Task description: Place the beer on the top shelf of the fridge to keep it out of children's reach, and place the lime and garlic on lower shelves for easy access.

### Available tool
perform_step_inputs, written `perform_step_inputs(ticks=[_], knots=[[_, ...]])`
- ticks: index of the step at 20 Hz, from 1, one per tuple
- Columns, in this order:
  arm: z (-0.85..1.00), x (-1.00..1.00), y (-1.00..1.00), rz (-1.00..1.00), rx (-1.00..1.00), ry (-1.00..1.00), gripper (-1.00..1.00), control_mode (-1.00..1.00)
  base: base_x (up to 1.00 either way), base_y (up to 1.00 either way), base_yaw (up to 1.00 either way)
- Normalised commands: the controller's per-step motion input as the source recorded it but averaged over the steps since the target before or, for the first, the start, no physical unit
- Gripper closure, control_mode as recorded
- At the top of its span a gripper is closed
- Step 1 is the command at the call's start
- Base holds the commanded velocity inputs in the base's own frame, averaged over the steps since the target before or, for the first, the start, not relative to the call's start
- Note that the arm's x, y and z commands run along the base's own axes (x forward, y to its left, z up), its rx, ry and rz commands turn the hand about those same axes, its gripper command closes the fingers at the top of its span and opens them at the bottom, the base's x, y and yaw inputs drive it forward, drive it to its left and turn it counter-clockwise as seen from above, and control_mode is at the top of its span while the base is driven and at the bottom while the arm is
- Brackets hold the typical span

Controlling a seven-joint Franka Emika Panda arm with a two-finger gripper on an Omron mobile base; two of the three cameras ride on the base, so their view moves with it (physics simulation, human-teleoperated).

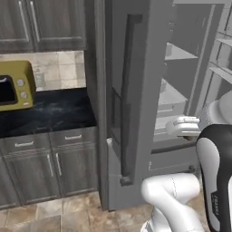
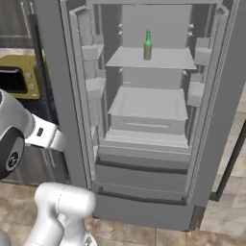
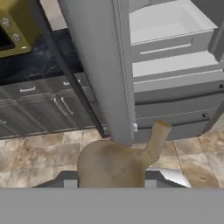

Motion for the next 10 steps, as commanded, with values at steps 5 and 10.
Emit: perform_step_inputs(ticks=[5, 10], knots=[[0.00, 0.00, 0.00, 0.00, 0.00, 0.00, 1.00, 1.00, 0.05, -0.76, 0.00], [0.00, 0.00, 0.00, 0.00, 0.00, 0.00, 1.00, 1.00, 0.10, -0.64, 0.00]])
